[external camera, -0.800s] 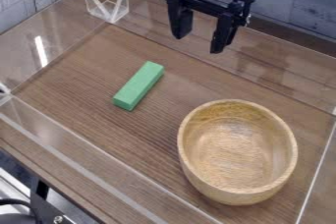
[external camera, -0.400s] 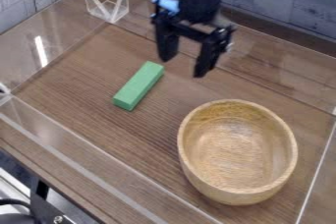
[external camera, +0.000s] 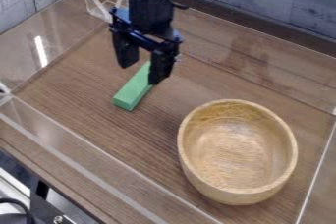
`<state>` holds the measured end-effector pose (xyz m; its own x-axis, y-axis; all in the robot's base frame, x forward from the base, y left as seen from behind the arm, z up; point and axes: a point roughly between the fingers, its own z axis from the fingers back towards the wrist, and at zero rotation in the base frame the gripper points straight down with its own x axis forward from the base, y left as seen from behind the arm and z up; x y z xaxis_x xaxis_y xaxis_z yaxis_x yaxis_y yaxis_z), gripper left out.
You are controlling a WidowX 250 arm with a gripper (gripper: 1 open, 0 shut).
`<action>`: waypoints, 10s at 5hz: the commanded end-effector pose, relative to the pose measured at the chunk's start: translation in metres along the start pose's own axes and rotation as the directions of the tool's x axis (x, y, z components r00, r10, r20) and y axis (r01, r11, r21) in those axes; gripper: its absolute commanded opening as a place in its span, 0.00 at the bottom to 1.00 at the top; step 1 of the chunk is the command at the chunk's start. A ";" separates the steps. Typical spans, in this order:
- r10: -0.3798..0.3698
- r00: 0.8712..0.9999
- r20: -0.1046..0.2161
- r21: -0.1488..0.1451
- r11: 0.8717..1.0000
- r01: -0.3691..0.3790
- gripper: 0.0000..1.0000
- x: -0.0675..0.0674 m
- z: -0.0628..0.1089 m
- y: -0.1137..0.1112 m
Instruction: Put green stick into wooden bowl
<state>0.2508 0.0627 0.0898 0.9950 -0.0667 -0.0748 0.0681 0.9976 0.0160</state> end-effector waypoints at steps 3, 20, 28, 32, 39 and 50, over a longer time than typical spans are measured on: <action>-0.049 0.995 0.090 0.056 0.997 0.044 1.00 0.007 -0.020 0.026; 0.118 0.979 0.168 -0.033 0.993 -0.114 0.00 0.048 -0.011 0.010; 0.149 0.967 0.206 -0.003 0.988 -0.151 0.00 0.089 -0.015 0.000; 0.151 0.967 0.204 0.028 0.987 -0.160 0.00 0.087 -0.027 0.020; 0.175 0.972 0.155 0.026 0.983 -0.181 0.00 0.074 -0.032 0.026; 0.095 0.992 0.089 -0.065 0.994 -0.089 0.00 0.015 0.016 -0.096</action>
<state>0.2568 -0.0337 0.0904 0.9992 0.0176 -0.0348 -0.0188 0.9993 -0.0334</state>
